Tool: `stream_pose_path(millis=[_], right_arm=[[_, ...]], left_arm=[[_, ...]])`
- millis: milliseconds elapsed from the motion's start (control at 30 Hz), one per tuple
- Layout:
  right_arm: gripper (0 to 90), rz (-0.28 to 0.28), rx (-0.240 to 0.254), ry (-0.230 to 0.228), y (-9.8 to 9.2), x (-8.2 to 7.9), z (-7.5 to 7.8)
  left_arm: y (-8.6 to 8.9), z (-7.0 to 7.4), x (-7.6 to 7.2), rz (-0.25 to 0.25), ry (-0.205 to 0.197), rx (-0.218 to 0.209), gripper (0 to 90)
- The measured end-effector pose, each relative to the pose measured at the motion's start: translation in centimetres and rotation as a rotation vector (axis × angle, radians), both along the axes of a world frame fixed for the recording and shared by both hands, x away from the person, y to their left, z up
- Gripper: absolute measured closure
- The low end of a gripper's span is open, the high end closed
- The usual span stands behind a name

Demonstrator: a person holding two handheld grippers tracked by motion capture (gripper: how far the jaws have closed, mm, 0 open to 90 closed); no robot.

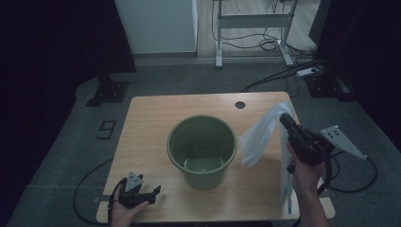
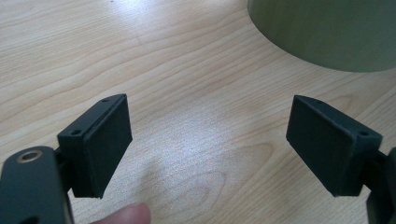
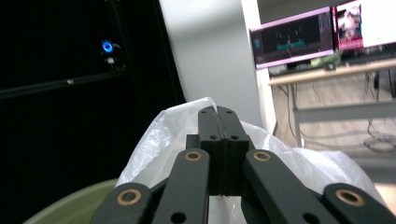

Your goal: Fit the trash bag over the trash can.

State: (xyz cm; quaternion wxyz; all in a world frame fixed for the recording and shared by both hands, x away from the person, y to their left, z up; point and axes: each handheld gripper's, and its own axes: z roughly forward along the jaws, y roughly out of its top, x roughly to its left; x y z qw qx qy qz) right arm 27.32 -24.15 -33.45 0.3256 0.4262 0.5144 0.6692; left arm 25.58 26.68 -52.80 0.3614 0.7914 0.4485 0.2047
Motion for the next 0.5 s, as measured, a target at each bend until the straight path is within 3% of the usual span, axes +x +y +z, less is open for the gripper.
stream_pose_path(millis=[233,500], right_arm=[[89.0,0.021,-0.010,-0.095,2.1,-0.6,4.8],[89.0,0.056,-0.018,-0.146,4.4,-0.8,7.4]], left_arm=[[-0.1,-0.1,0.0,-0.003,0.004,0.001,13.7],[0.1,-0.1,0.0,-0.001,0.005,0.000,13.7]])
